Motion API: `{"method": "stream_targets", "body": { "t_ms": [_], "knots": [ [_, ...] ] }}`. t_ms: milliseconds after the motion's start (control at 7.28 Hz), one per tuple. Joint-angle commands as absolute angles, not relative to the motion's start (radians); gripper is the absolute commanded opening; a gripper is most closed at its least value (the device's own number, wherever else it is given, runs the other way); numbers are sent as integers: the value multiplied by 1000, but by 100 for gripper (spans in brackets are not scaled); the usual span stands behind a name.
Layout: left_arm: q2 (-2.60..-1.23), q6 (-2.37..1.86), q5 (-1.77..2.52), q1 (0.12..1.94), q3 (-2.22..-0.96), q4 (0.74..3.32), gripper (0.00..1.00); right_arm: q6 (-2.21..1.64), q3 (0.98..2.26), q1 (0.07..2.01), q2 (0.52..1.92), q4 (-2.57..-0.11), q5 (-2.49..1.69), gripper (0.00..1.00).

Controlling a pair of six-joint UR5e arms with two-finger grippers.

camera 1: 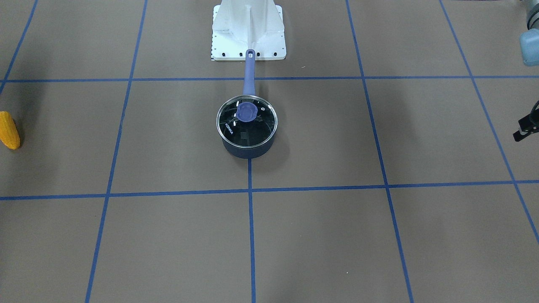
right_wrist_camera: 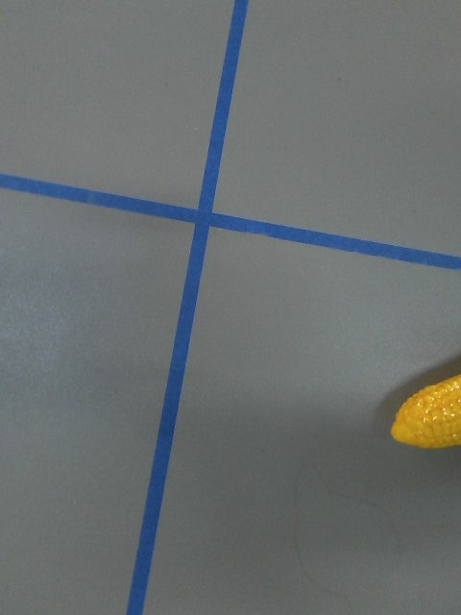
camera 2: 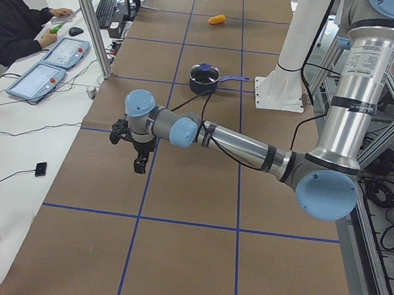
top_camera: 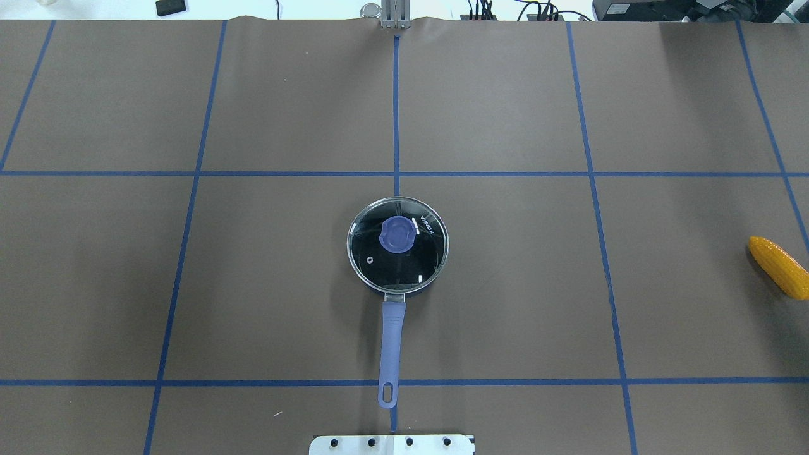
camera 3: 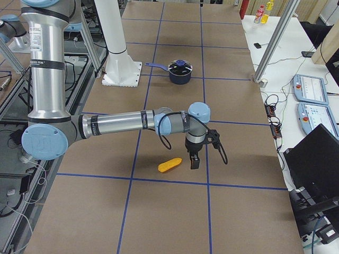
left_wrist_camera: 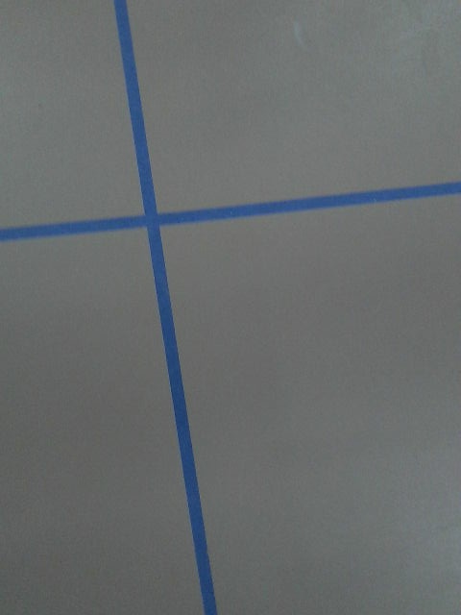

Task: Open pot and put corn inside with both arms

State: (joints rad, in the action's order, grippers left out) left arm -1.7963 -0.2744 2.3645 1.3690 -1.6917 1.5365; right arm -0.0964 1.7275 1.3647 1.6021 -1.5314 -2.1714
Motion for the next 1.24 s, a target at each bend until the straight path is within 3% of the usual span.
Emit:
{"method": "stream_targets", "body": {
  "t_ms": [0,412,1099],
  "knots": [
    [-1989,-363,2368,1313,-1776,1262,100,-97,1720,1364,1646,-1381,-2151,100],
    [-2127,-576,2362,1180,-1839,1216,100,-81,1692,1364,1683,-1333,-2167,100],
    [-2340,-861,2180,863,-1824,1229,100,-60,1752,1332,1696,-1277,-2332,100]
  ]
}}
